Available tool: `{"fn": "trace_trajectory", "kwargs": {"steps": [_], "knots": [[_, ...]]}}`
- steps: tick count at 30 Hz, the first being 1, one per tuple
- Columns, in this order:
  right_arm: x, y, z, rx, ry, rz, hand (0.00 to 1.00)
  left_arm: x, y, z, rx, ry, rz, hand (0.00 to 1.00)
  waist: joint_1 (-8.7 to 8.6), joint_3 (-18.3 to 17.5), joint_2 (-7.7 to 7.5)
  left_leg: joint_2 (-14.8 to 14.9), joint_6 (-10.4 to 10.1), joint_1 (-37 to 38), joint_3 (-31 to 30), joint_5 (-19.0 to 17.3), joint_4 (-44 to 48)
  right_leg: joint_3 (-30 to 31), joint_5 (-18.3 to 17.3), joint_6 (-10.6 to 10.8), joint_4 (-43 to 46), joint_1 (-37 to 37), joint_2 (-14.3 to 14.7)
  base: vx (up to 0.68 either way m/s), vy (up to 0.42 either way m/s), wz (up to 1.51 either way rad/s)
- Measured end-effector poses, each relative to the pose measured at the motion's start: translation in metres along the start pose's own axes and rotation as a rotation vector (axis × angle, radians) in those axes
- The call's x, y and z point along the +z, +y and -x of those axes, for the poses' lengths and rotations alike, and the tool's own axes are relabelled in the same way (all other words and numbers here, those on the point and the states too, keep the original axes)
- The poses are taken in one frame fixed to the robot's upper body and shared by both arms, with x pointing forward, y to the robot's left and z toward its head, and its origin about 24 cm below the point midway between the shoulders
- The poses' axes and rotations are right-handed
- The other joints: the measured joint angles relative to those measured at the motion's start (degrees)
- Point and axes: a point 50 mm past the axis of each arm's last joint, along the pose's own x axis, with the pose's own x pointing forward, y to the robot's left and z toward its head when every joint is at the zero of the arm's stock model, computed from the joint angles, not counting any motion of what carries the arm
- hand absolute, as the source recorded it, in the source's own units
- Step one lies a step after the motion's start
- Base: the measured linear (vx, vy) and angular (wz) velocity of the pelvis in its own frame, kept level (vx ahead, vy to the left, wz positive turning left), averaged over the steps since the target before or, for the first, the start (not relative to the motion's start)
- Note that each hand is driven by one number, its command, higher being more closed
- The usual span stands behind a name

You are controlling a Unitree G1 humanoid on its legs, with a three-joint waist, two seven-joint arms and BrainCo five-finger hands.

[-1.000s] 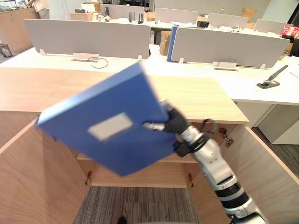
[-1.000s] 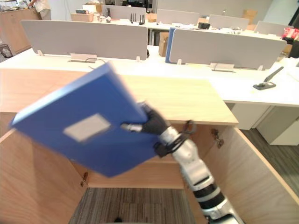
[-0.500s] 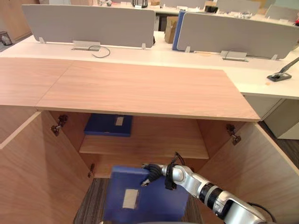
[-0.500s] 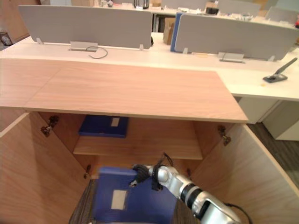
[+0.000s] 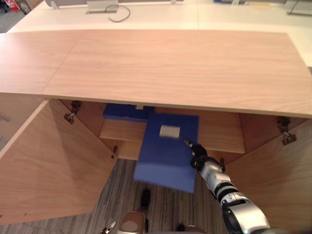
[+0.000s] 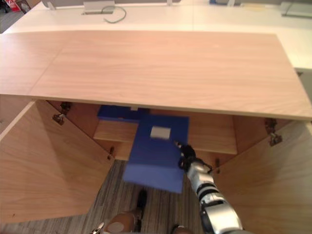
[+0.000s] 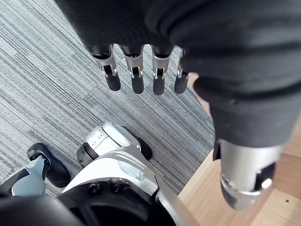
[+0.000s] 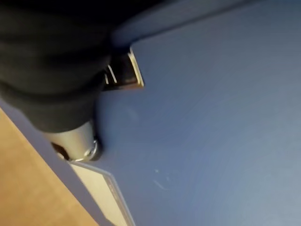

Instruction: Walk over to the cabinet, pick up the folder, carry it to the office cabinet, place the folder inside the office cabinet, then close the office cabinet door

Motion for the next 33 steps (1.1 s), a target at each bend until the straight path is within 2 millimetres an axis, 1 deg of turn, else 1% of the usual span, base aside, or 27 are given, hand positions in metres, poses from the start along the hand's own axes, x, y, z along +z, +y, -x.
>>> {"fn": "trace_trajectory", "kwargs": {"steps": [1, 2, 3, 4, 5, 6, 8, 9, 11, 12, 14, 15, 19, 20, 22, 24, 26, 28, 29, 30, 31, 33], "knots": [[0.017, 0.011, -0.003, 0.022, -0.073, -0.130, 1.00, 0.005, -0.003, -0.001, 0.000, -0.016, 0.009, 0.00, 0.27, 0.6, -0.23, -0.3, 0.0, -1.9, 0.1, 0.0, 0.8, 0.0, -1.2, -0.2, 3.3, -2.8, -0.8, -0.05, 0.003, 0.06], [0.026, 0.017, -0.004, 0.037, -0.112, -0.184, 1.00, 0.007, -0.004, -0.002, 0.000, -0.023, 0.013, 0.00, 0.32, 1.0, -0.29, -0.4, 0.1, -2.8, 0.2, -0.1, 1.5, 0.1, -1.7, -0.2, 4.7, -3.9, -1.2, -0.04, -0.011, 0.07], [0.046, 0.024, -0.005, 0.061, -0.198, -0.296, 1.00, 0.012, -0.008, -0.004, 0.001, -0.037, 0.027, 0.00, 0.45, 2.3, -0.33, -0.9, 0.1, -4.1, 0.3, -0.5, 3.2, 0.2, -2.7, -0.3, 7.4, -5.5, -2.0, -0.07, -0.029, 0.07], [0.062, 0.030, -0.005, 0.083, -0.262, -0.387, 1.00, 0.014, -0.011, -0.005, 0.000, -0.048, 0.043, 0.00, 0.76, 3.4, -0.39, -1.1, 0.3, -5.2, 0.4, -1.4, 5.3, 0.3, -3.2, -0.2, 9.2, -6.3, -2.5, -0.06, -0.028, 0.05], [0.067, 0.033, -0.004, 0.091, -0.288, -0.424, 1.00, 0.015, -0.011, -0.005, 0.002, -0.052, 0.051, 0.00, 0.90, 3.6, -0.49, -1.2, 0.3, -6.1, 0.5, -2.0, 6.6, 0.4, -3.4, -0.3, 9.9, -6.9, -2.6, -0.10, -0.033, -0.05], [0.078, 0.036, -0.003, 0.108, -0.337, -0.499, 1.00, 0.016, -0.011, -0.005, 0.008, -0.058, 0.063, 0.00, 1.16, 3.7, -0.62, -1.2, 0.3, -8.2, 0.9, -3.4, 9.7, 0.7, -4.0, -0.6, 11.1, -8.2, -2.8, -0.07, -0.018, -0.06], [0.092, 0.041, -0.001, 0.131, -0.402, -0.618, 1.00, 0.017, -0.012, -0.006, 0.023, -0.064, 0.093, 0.00, 1.20, 3.9, -0.59, -1.2, 0.3, -12.1, 1.1, -6.0, 15.7, 0.9, -5.2, -1.0, 13.7, -10.5, -3.2, -0.09, -0.020, -0.04], [0.094, 0.041, 0.000, 0.131, -0.419, -0.644, 1.00, 0.017, -0.013, -0.006, 0.026, -0.066, 0.098, 0.00, 1.16, 4.1, -0.55, -1.2, 0.4, -13.1, 1.1, -6.8, 17.4, 0.9, -5.6, -1.0, 14.6, -11.0, -3.3, -0.11, -0.023, -0.01], [0.105, 0.036, 0.004, 0.124, -0.484, -0.745, 1.00, 0.020, -0.014, -0.007, 0.033, -0.078, 0.115, 0.00, 1.10, 4.7, -0.48, -1.3, 0.5, -17.5, 1.2, -10.4, 25.4, 1.0, -7.7, -1.2, 19.5, -13.7, -3.9, -0.11, -0.016, 0.02], [0.108, 0.036, 0.005, 0.123, -0.499, -0.765, 1.00, 0.022, -0.014, -0.007, 0.038, -0.082, 0.121, 0.00, 1.08, 4.8, -0.47, -1.3, 0.6, -18.7, 1.2, -11.2, 27.3, 1.1, -8.3, -1.1, 20.8, -14.5, -4.1, -0.07, 0.010, 0.01], [0.122, 0.038, 0.010, 0.142, -0.564, -0.816, 1.00, 0.030, -0.016, -0.008, 0.045, -0.112, 0.140, 0.00, 1.15, 6.0, -0.37, -1.4, 1.0, -22.5, 1.6, -13.9, 33.5, 1.6, -10.4, -1.1, 25.8, -17.5, -5.0, -0.06, 0.037, -0.01], [0.125, 0.038, 0.011, 0.148, -0.578, -0.828, 1.00, 0.031, -0.017, -0.008, 0.047, -0.118, 0.148, 0.00, 1.27, 6.0, -0.38, -1.5, 1.0, -23.6, 1.8, -14.4, 34.8, 1.8, -11.1, -1.1, 27.2, -18.5, -5.3, -0.08, 0.069, -0.04], [0.142, 0.051, 0.016, 0.196, -0.621, -0.887, 1.00, 0.037, -0.019, -0.008, 0.077, -0.153, 0.217, 0.00, 1.44, 7.3, 0.09, -2.1, 2.1, -29.9, 3.5, -18.5, 44.6, 4.2, -14.8, -0.3, 36.6, -24.5, -7.6, -0.06, 0.095, -0.09], [0.144, 0.052, 0.017, 0.202, -0.626, -0.896, 1.00, 0.038, -0.019, -0.008, 0.081, -0.159, 0.223, 0.00, 1.44, 7.4, 0.22, -2.1, 2.3, -30.6, 3.6, -19.1, 46.0, 4.3, -15.4, -0.4, 37.7, -25.1, -7.8, -0.04, 0.128, -0.02], [0.152, 0.058, 0.019, 0.223, -0.649, -0.911, 1.00, 0.042, -0.017, -0.008, 0.097, -0.176, 0.243, 0.00, 1.57, 7.8, 0.44, -2.0, 2.4, -34.6, 3.7, -21.9, 52.5, 5.3, -17.6, 0.5, 42.9, -28.1, -8.1, -0.05, 0.127, -0.04], [0.159, 0.063, 0.020, 0.237, -0.663, -0.917, 1.00, 0.044, -0.016, -0.008, 0.110, -0.179, 0.253, 0.00, 1.64, 7.8, 0.49, -2.0, 2.5, -37.1, 4.0, -23.2, 56.0, 5.9, -19.1, 0.8, 46.2, -30.3, -8.7, -0.06, 0.098, -0.01], [0.165, 0.065, 0.023, 0.245, -0.682, -0.928, 1.00, 0.049, -0.018, -0.009, 0.111, -0.193, 0.260, 0.00, 1.76, 8.0, 0.50, -2.8, 2.5, -39.1, 4.2, -23.9, 58.4, 6.3, -20.4, 1.1, 49.4, -32.2, -9.9, -0.06, 0.077, 0.11], [0.173, 0.069, 0.024, 0.247, -0.692, -0.947, 1.00, 0.057, -0.020, -0.008, 0.109, -0.222, 0.260, 0.00, 2.00, 8.3, 0.57, -3.1, 2.4, -41.3, 4.1, -24.1, 60.0, 6.5, -21.1, 1.3, 51.6, -34.3, -10.2, -0.08, 0.065, 0.11], [0.180, 0.068, 0.025, 0.238, -0.705, -0.971, 1.00, 0.060, -0.023, -0.009, 0.107, -0.231, 0.260, 0.00, 2.35, 8.7, 0.81, -3.2, 2.4, -42.2, 3.9, -24.1, 60.6, 6.4, -21.2, 1.3, 52.4, -35.1, -10.4, -0.09, 0.063, 0.09], [0.182, 0.068, 0.025, 0.236, -0.708, -0.981, 1.00, 0.061, -0.023, -0.009, 0.107, -0.233, 0.260, 0.00, 2.47, 8.7, 0.86, -3.2, 2.4, -42.5, 3.9, -24.1, 60.7, 6.4, -21.2, 1.3, 52.6, -35.4, -10.4, -0.06, 0.038, 0.08], [0.189, 0.068, 0.026, 0.231, -0.718, -1.021, 1.00, 0.063, -0.024, -0.009, 0.107, -0.238, 0.260, 0.00, 2.79, 8.8, 0.90, -3.3, 2.4, -43.3, 4.0, -24.0, 61.0, 6.4, -21.4, 1.2, 53.3, -36.3, -10.7, -0.05, 0.034, 0.12], [0.215, 0.066, 0.031, 0.231, -0.764, -1.126, 1.00, 0.067, -0.026, -0.009, 0.106, -0.254, 0.262, 0.00, 3.25, 8.9, 1.11, -3.6, 2.1, -46.3, 3.8, -23.3, 62.1, 6.1, -21.6, 1.2, 55.1, -39.2, -11.2, -0.05, 0.040, 0.15]]}}
